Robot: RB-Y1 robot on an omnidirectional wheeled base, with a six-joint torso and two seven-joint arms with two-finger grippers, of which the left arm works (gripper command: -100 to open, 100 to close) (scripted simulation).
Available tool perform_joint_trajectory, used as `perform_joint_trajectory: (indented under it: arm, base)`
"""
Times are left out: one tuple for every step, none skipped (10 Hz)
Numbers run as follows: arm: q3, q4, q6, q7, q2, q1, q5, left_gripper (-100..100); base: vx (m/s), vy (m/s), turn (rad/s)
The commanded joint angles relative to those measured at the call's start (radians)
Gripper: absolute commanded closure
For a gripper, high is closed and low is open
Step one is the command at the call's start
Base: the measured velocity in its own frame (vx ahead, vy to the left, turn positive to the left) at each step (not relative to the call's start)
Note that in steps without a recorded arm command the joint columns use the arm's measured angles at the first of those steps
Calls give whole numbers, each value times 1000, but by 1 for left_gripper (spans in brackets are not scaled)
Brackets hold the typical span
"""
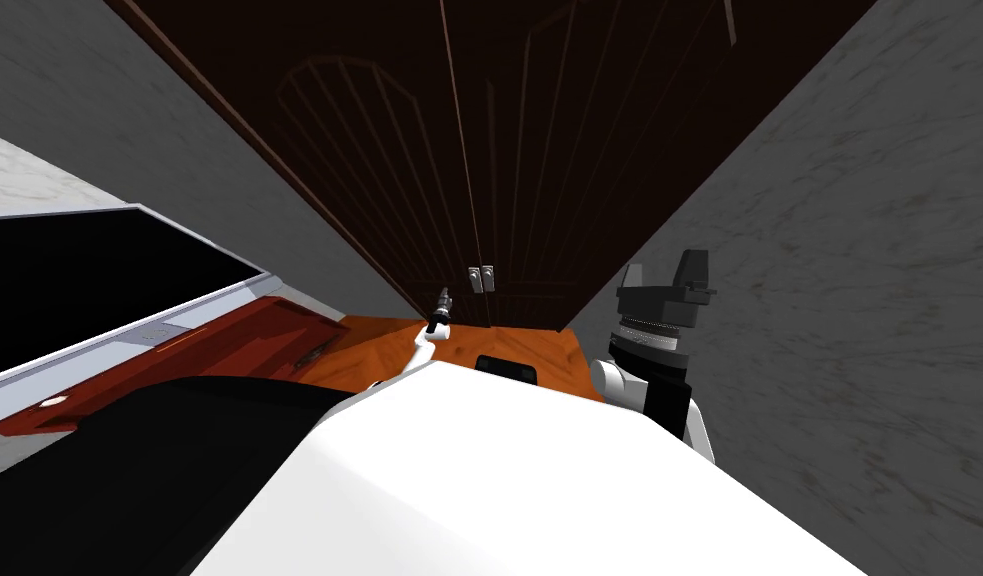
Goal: Pull the door open
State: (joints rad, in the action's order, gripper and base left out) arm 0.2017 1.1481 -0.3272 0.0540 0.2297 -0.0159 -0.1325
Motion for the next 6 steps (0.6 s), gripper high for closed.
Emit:
perform_joint_trajectory:
  arm:
    - [5,12,2,14,15,-6,-7,-100]
    - [1,10,0,19,17,2,-8,-100]
    - [-4,11,-2,21,16,9,-9,-100]
    - [-11,12,-4,23,13,18,-9,-100]
    - [-20,14,-5,25,9,28,-8,-100]
    - [-36,20,-7,26,-1,44,-6,-100]
  base:
    - [179,-2,-142]
    - [183,-17,-121]
    - [181,-36,-118]
    - [196,-9,-137]
    - [192,-9,-151]
    - [199,-72,-253]
